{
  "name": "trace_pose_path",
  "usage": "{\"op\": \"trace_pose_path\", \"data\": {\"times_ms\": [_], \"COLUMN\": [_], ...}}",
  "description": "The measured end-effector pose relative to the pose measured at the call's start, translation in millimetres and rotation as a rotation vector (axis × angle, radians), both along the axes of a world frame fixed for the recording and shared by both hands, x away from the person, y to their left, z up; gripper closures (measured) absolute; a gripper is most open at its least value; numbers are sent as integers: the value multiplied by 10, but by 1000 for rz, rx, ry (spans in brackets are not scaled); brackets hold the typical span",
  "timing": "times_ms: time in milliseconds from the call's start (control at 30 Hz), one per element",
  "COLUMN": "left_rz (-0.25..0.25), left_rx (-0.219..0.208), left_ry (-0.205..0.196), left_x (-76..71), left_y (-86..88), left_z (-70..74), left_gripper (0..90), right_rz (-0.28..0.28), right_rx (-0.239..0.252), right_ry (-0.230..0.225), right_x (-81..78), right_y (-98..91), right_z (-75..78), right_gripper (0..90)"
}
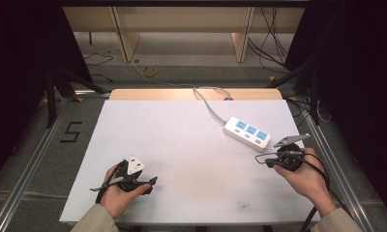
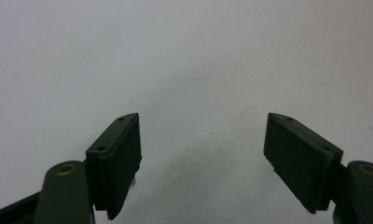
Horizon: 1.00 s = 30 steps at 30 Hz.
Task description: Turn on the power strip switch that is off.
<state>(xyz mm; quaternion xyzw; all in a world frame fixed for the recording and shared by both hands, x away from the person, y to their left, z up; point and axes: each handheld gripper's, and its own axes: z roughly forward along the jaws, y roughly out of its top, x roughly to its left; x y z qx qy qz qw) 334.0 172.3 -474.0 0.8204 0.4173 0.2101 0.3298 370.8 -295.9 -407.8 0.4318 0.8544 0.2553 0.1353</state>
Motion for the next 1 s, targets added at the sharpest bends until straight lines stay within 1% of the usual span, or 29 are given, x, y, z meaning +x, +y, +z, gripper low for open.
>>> {"op": "trace_pose_path", "data": {"times_ms": [100, 133, 1000], "left_rz": [-1, -1, 1], "left_rx": [2, 0, 0], "left_ry": [1, -1, -2], "left_x": [0, 1, 0], "left_y": [-1, -3, -10], "left_z": [3, 3, 2], "left_gripper": [274, 275, 277], "right_rz": [-2, -3, -36], "right_rx": [-2, -7, -29], "right_ry": [8, 18, 52], "right_x": [29, 42, 232], "right_y": [-3, 0, -21], "right_z": [10, 17, 91], "right_gripper": [900, 900, 900]}}
